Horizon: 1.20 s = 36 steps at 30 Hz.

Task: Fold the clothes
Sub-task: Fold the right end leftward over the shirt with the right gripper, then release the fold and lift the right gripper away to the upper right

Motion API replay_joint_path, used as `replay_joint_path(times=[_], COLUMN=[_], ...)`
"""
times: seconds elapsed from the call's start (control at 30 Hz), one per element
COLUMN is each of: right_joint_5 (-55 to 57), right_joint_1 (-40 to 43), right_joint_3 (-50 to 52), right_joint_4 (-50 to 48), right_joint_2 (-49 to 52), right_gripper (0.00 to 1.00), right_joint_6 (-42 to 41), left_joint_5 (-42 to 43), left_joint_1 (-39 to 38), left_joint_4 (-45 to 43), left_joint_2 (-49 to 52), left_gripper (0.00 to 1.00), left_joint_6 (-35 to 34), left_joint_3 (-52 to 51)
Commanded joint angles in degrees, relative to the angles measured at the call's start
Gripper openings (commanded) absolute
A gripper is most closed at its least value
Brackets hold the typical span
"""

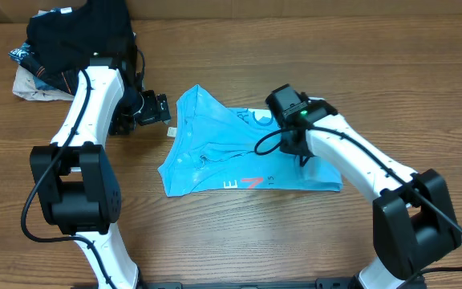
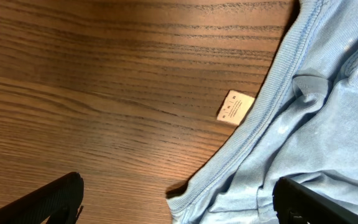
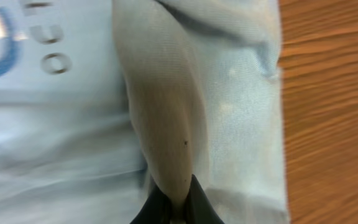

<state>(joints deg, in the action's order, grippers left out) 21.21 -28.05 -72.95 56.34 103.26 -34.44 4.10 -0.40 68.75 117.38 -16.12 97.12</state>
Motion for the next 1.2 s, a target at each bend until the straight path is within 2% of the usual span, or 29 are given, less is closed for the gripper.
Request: replay_joint_path(times=[0.0, 0.07, 0.13, 0.3, 0.47, 0.6, 0.7, 0.9, 1.0, 1.07, 1.17], right_joint_5=[-2.4, -4.9, -9.1, -18.0, -14.4, -12.2, -13.9, -27.5, -31.2, -33.9, -34.9], right_joint_1=[-2.7, -3.8, -4.9, -6.3, -4.6, 0.2, 4.4, 10.6, 11.1, 11.1, 11.0], right_joint_3=[0.0, 0.0, 0.0, 0.0, -2.9, -8.4, -9.7, -6.3, -2.7, 0.2, 4.6], right_joint_4=[-0.8, -1.0, -1.7, -3.9, 0.3, 7.4, 9.0, 7.9, 5.0, 2.4, -0.5], right_joint_2=[-0.5, -0.5, -0.4, -0.4, -0.4, -0.4, -0.4, -0.3, -0.3, -0.3, -0.3], right_gripper=[0.18, 0.37, 0.44, 0.47, 0.47, 0.47, 0.49, 0.19, 0.08, 0.04, 0.04], right_joint_6=[-0.3, -0.3, -0.3, -0.3, -0.3, -0.1, 0.4, 11.3, 12.9, 13.5, 13.5], left_joint_5=[0.4, 0.4, 0.4, 0.4, 0.4, 0.4, 0.4, 0.4, 0.4, 0.4, 0.4], left_joint_1=[-0.4, -0.4, -0.4, -0.4, -0.4, -0.4, -0.4, -0.4, -0.4, -0.4, -0.4], left_joint_4=[0.0, 0.0, 0.0, 0.0, 0.0, 0.0, 0.0, 0.0, -0.1, -0.1, 0.1], left_joint_2=[0.3, 0.3, 0.3, 0.3, 0.3, 0.3, 0.3, 0.3, 0.3, 0.3, 0.3], left_gripper=[1.0, 1.0, 1.0, 1.0, 1.0, 1.0, 1.0, 1.0, 1.0, 1.0, 1.0], left_joint_6=[-0.4, -0.4, -0.4, -0.4, -0.3, -0.4, -0.4, -0.4, -0.4, -0.4, -0.4], left_joint_3=[0.5, 0.5, 0.5, 0.5, 0.5, 0.5, 0.5, 0.5, 0.5, 0.5, 0.5])
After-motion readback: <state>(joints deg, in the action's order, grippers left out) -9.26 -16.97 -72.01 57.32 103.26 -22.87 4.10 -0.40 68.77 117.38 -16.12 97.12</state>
